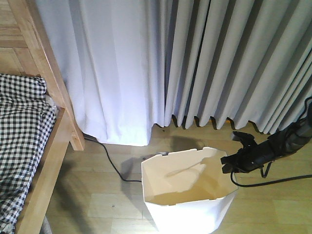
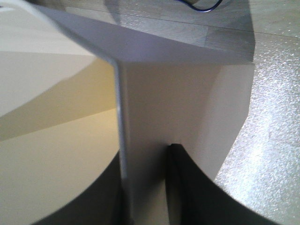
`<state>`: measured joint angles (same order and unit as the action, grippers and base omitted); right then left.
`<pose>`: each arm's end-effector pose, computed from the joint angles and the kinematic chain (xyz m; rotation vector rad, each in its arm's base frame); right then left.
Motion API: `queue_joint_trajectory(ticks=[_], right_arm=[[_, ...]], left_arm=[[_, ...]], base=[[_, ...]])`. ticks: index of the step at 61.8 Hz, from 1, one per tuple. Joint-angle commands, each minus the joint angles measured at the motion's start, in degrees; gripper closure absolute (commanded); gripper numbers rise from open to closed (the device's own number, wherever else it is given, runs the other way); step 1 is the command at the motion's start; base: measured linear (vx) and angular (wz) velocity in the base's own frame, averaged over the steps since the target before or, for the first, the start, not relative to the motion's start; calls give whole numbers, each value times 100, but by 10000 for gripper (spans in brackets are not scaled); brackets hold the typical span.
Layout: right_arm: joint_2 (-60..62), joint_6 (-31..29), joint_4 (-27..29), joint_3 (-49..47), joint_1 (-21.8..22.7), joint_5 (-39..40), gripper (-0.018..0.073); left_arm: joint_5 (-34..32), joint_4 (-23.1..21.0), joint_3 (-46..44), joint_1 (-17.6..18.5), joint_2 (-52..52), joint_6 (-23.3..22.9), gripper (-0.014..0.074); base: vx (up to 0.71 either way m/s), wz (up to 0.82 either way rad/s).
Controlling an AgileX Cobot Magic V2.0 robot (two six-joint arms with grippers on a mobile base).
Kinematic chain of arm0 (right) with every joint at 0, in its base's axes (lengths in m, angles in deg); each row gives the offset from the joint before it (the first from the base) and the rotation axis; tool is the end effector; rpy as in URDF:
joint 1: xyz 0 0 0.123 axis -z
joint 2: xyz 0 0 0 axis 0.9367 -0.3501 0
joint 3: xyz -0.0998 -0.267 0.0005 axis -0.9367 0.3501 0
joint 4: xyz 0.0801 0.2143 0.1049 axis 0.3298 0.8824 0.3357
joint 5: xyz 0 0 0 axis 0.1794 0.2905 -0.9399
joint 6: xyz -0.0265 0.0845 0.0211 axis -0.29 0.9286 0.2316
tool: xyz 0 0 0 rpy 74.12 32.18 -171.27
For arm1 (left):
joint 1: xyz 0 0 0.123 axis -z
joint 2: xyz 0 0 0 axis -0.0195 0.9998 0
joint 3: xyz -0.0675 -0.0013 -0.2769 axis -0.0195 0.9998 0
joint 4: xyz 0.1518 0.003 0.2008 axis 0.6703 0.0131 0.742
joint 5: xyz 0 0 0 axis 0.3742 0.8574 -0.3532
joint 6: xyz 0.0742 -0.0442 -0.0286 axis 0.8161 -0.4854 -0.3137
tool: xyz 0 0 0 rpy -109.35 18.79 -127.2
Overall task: Move trash bin to bedside with robot
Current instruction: 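Lower the bin to the floor beside the bed with the right gripper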
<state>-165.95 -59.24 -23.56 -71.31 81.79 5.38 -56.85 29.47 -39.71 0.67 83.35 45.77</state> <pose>0.3624 -0.0358 -0.1255 -0.1608 2.9392 0.6992 0.0549 -0.0005 0.1812 -0.0730 1.7608 -0.0646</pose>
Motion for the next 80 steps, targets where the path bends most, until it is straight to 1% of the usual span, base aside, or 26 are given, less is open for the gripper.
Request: queue_joint_trajectory(ticks=[1,13,42,56,73,80], right_arm=[[159,50,258,-329,26,-1107,554],[-417,-33,528,-880,20,-1142,548],[-1502,-15,812,-2380,20,-1451,547],[-1879,22,806,-2706,20,-1463,543],[-1951,22,746,-2720,20,-1494,532],[-1951,108,742,-2720,20,-1452,520]], left_arm=[[-395,-21,67,-3,-83,-32,602],[-395,-21,67,-3,-83,-32,602],[-395,-21,67,-3,-83,-32,602],[-395,-21,67,-3,-83,-32,602],[-395,-21,67,-3,-83,-32,602],[-395,-21,67,-3,-83,-32,602]], base=[[0,0],[0,0],[0,0],[0,0],[0,0],[0,0]])
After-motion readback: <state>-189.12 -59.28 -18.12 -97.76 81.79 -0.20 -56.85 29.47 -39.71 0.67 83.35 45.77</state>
